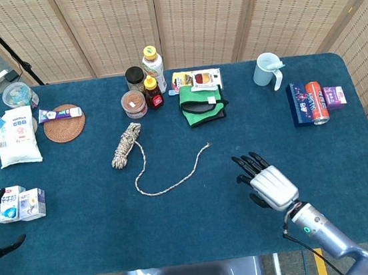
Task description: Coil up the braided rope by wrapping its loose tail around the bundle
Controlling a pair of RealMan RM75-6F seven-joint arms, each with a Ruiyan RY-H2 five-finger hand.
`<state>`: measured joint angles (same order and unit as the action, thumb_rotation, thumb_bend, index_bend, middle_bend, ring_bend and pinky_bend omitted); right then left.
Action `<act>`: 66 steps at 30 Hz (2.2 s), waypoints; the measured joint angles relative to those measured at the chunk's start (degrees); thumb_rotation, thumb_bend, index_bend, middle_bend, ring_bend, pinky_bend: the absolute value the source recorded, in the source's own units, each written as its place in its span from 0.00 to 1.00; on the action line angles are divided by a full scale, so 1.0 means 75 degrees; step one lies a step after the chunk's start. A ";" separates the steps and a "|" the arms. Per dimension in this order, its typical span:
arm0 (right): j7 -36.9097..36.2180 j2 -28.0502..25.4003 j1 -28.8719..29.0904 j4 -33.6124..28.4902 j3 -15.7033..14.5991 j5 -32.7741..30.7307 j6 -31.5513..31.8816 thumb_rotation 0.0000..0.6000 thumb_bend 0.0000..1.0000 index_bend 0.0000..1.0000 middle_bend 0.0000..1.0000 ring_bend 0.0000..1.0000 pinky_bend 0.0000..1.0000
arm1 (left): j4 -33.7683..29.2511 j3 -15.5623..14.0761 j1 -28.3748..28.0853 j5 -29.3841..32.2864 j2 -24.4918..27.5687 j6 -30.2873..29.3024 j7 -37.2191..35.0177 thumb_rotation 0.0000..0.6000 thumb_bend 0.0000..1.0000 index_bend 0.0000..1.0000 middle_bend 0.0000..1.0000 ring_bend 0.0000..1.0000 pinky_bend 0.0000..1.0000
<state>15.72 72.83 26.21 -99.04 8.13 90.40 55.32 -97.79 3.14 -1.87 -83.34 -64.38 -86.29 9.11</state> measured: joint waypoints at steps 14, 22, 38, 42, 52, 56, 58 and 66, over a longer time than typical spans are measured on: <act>0.0525 0.0926 0.1141 0.0387 0.0586 -0.1707 -0.1101 1.00 0.47 0.39 0.00 0.00 0.00 | -0.0079 0.0078 -0.0152 0.0429 -0.0053 0.0314 0.0266 1.00 0.00 0.00 0.00 0.00 0.00; 0.0494 0.1253 0.1651 0.0678 0.0808 -0.2815 -0.1550 1.00 0.42 0.36 0.00 0.00 0.00 | -0.0092 0.0040 -0.0188 0.0468 -0.0036 0.0393 0.0294 1.00 0.00 0.00 0.00 0.00 0.00; 0.0282 0.2189 0.2389 0.1787 0.0843 -0.3813 -0.1622 1.00 0.34 0.41 0.00 0.00 0.00 | -0.0135 0.0017 -0.0233 0.0581 -0.0023 0.0467 0.0349 1.00 0.00 0.00 0.00 0.00 0.00; 0.0210 0.2434 0.2522 0.1964 0.0820 -0.3877 -0.1629 1.00 0.34 0.41 0.00 0.00 0.00 | -0.0144 0.0008 -0.0243 0.0602 -0.0026 0.0483 0.0360 1.00 0.00 0.00 0.00 0.00 0.00; 0.0280 0.3208 0.2978 0.2584 0.0832 -0.4234 -0.1648 1.00 0.34 0.43 0.00 0.00 0.00 | -0.0150 -0.0006 -0.0247 0.0622 -0.0014 0.0474 0.0367 1.00 0.00 0.00 0.00 0.00 0.00; 0.0359 0.3464 0.3186 0.2931 0.0868 -0.4469 -0.1701 1.00 0.34 0.44 0.00 0.00 0.00 | -0.0149 -0.0002 -0.0251 0.0653 -0.0001 0.0484 0.0350 1.00 0.00 0.00 0.00 0.00 0.00; 0.0390 0.3553 0.3271 0.3058 0.0881 -0.4580 -0.1726 1.00 0.34 0.44 0.00 0.00 0.00 | -0.0154 0.0001 -0.0257 0.0681 0.0009 0.0502 0.0342 1.00 0.00 0.00 0.00 0.00 0.00; 0.0457 0.3792 0.3487 0.3428 0.0866 -0.4827 -0.1804 1.00 0.34 0.43 0.00 0.00 0.00 | -0.0157 0.0005 -0.0288 0.0755 0.0012 0.0565 0.0366 1.00 0.00 0.00 0.00 0.00 0.00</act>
<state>19.16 101.27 52.37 -73.32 14.63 54.20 41.79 -98.97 3.18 -4.03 -77.68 -64.29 -82.05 11.85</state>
